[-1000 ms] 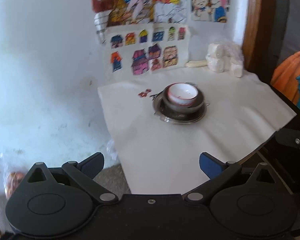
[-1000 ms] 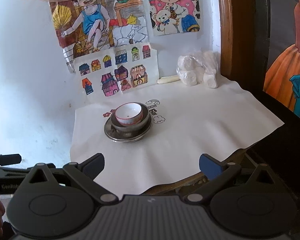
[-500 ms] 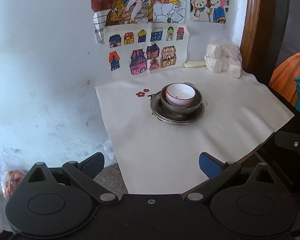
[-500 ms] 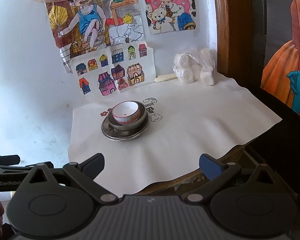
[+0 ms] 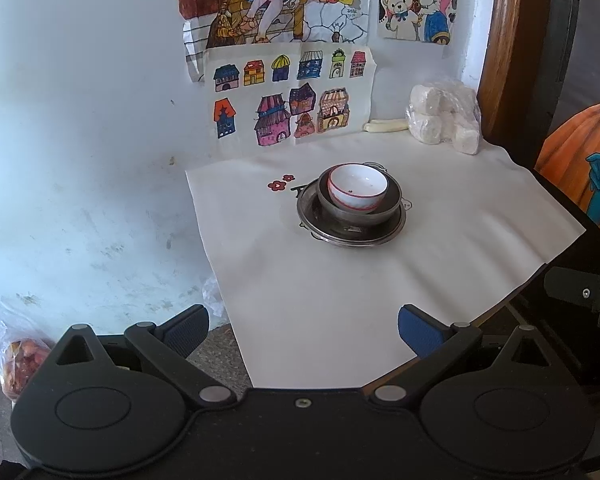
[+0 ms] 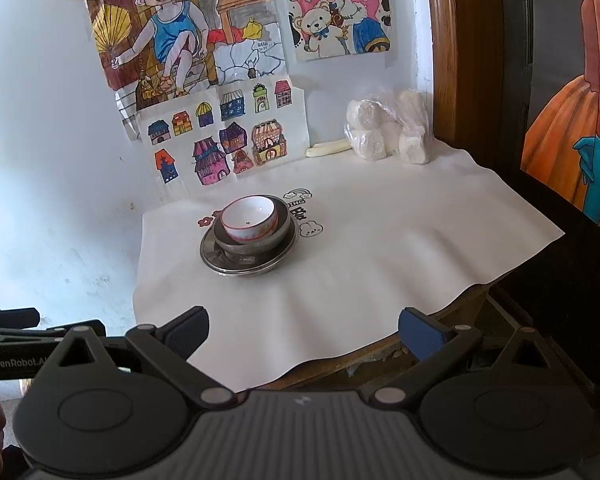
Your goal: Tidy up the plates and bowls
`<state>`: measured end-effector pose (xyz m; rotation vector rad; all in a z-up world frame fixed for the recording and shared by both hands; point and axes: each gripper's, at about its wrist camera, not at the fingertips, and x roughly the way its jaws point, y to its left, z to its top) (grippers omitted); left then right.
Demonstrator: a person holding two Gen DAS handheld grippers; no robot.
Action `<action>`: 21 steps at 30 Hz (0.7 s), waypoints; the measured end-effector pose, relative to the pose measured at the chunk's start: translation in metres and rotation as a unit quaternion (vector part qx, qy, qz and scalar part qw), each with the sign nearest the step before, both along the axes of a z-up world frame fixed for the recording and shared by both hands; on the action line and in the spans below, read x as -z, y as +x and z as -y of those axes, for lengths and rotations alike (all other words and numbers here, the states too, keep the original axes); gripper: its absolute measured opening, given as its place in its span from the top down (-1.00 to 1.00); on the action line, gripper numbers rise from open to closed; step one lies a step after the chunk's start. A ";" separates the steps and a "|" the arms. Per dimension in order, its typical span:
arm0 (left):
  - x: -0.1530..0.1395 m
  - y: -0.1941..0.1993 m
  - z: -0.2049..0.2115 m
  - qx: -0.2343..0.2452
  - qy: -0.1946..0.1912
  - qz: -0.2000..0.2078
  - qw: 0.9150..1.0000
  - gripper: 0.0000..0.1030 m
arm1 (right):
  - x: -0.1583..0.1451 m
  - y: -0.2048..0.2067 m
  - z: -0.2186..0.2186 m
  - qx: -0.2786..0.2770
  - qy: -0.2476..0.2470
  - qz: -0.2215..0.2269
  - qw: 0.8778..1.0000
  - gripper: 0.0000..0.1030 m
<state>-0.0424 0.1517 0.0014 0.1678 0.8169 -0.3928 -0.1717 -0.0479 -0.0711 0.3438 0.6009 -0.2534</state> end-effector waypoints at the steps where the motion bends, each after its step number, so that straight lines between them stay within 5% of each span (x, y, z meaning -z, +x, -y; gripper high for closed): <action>1: 0.000 0.000 0.000 0.001 0.001 0.000 1.000 -0.96 | 0.000 0.000 0.000 0.001 0.000 0.000 1.000 -1.00; 21: 0.001 0.003 0.003 0.002 0.001 -0.002 1.000 -0.96 | 0.003 0.005 0.004 0.003 -0.003 -0.003 1.000 -1.00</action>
